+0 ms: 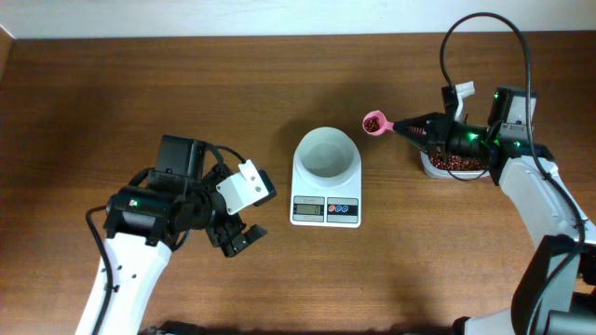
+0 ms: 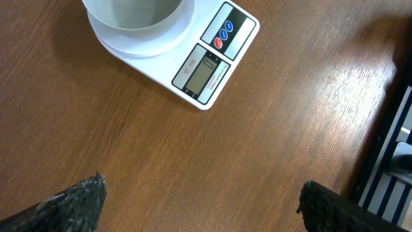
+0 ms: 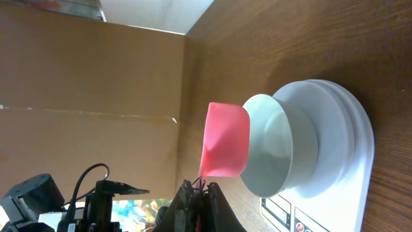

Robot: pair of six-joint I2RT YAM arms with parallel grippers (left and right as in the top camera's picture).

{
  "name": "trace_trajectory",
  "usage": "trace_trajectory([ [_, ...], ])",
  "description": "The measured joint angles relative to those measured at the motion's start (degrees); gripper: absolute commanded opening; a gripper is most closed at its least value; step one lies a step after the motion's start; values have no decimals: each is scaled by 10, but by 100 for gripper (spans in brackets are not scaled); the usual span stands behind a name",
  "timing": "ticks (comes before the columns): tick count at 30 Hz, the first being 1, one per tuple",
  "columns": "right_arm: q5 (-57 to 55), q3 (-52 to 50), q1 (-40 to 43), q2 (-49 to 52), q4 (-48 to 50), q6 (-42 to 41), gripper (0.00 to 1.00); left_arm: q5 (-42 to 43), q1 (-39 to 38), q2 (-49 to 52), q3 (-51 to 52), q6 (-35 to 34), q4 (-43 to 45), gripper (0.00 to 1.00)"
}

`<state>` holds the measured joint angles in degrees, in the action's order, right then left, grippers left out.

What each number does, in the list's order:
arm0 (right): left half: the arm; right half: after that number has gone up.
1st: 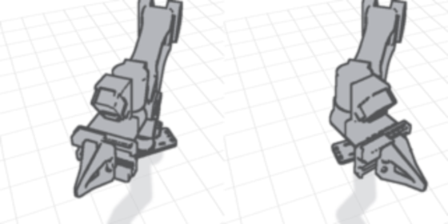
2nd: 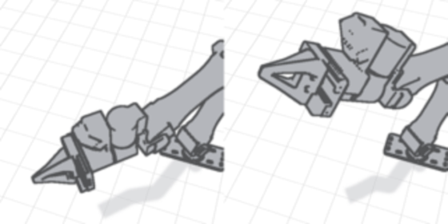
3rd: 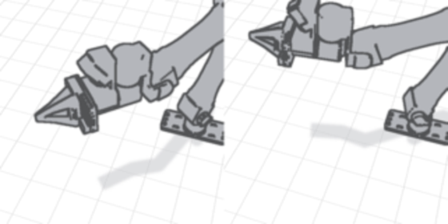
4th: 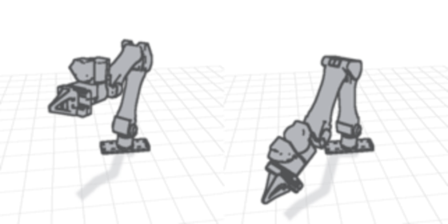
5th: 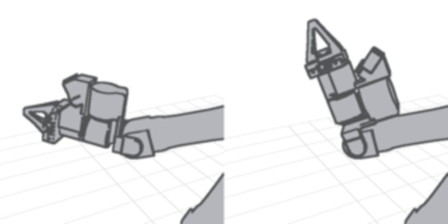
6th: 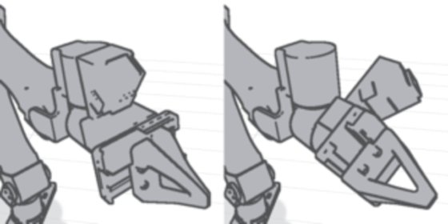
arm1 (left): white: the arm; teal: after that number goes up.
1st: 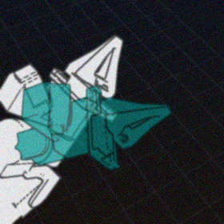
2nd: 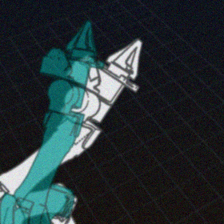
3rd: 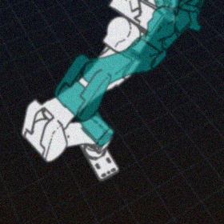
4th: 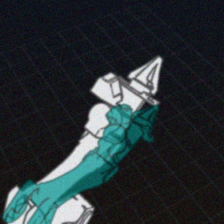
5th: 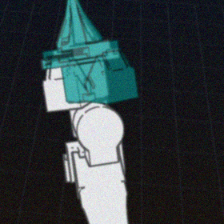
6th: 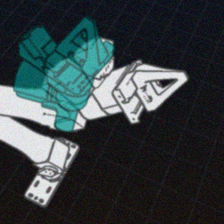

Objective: Scoop and weigh 50g on scale
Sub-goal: 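Carry the filled scoop over the scale bowl and tip beans in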

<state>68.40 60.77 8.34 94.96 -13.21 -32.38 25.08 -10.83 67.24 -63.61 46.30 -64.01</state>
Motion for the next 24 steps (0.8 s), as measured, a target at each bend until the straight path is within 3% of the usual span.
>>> trace_trajectory([
  [18, 0, 0, -1, 0, -11, 0, 4, 0, 0, 0, 0, 0, 0, 99],
  [24, 0, 0, -54, 0, -11, 5, 4, 0, 0, 0, 0, 0, 0, 99],
])
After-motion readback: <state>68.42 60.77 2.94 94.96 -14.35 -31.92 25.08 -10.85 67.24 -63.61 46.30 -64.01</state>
